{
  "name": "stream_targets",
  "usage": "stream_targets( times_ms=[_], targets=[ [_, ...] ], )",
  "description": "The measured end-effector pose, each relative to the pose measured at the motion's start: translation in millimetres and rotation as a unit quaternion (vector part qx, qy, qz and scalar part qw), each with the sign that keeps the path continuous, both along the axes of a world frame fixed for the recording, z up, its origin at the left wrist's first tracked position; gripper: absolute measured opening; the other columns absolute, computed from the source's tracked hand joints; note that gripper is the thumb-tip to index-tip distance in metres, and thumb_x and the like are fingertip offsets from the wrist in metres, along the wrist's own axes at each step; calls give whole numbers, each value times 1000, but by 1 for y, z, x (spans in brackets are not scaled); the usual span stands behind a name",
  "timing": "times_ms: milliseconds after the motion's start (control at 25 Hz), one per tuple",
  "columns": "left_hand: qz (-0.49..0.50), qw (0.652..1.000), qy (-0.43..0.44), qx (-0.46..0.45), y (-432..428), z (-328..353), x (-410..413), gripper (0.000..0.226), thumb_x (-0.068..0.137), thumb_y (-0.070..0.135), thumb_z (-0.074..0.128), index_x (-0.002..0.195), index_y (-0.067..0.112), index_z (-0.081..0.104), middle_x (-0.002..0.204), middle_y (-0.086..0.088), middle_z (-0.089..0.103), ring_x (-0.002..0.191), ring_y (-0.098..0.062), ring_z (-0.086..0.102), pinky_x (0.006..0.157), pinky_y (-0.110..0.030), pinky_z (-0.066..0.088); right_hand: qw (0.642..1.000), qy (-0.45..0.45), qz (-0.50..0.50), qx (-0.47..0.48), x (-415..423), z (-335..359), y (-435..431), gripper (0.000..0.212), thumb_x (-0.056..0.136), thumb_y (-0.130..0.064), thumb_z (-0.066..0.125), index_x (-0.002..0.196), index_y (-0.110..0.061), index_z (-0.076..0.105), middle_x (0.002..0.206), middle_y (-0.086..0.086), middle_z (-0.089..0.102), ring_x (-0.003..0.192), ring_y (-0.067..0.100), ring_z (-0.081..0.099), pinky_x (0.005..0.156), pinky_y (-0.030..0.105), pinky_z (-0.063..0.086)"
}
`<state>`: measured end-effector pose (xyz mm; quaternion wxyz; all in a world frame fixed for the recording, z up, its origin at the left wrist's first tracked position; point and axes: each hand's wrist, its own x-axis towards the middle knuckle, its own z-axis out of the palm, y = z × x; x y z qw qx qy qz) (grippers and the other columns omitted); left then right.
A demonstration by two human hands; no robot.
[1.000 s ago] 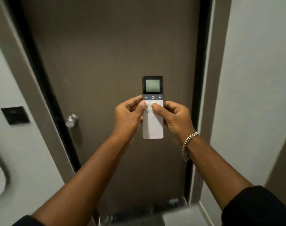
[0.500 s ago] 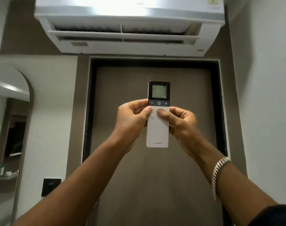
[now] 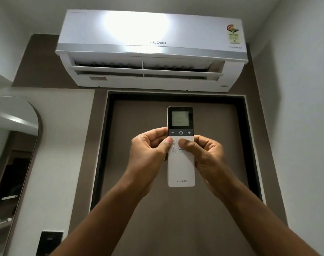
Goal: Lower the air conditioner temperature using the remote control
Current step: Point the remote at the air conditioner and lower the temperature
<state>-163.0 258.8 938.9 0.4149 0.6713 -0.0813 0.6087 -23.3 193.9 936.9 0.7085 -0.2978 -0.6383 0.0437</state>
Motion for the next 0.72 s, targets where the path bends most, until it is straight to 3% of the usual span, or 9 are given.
stream_targets(
  times_ms=[160, 360, 560, 720],
  targets=[
    [-7, 1000, -5, 23, 4, 1, -3, 22, 86, 8, 62, 96, 27, 65, 81, 14, 77, 82, -11, 74, 61, -22, 58, 1000, -8, 19, 11, -4, 0, -5, 25, 66, -34, 80, 86, -20, 77, 88, 6, 80, 78, 20, 76, 65, 26, 60],
    [-17, 999, -14, 28, 4, 0, -3, 22, 85, 9, 63, 102, 22, 65, 81, 14, 78, 81, -11, 75, 60, -20, 57, 1000, -8, 17, 8, -5, 0, -11, 27, 66, -31, 76, 88, -15, 74, 87, 7, 79, 78, 20, 75, 65, 26, 60],
    [-28, 999, -15, 22, 1, -1, 0, 21, 84, 7, 63, 99, 22, 66, 89, 4, 78, 83, -15, 75, 65, -27, 61, 1000, -12, 7, 10, -5, -3, -16, 27, 66, -31, 75, 88, -15, 73, 86, 6, 79, 78, 20, 75, 66, 28, 61],
    [-36, 999, -5, 33, -2, -3, 1, 23, 84, 7, 63, 103, 20, 66, 84, 11, 78, 82, -13, 75, 62, -23, 59, 1000, -9, -5, 16, -6, -7, -19, 32, 64, -35, 74, 88, -16, 72, 85, 5, 79, 76, 20, 75, 66, 28, 62]
  ],
)
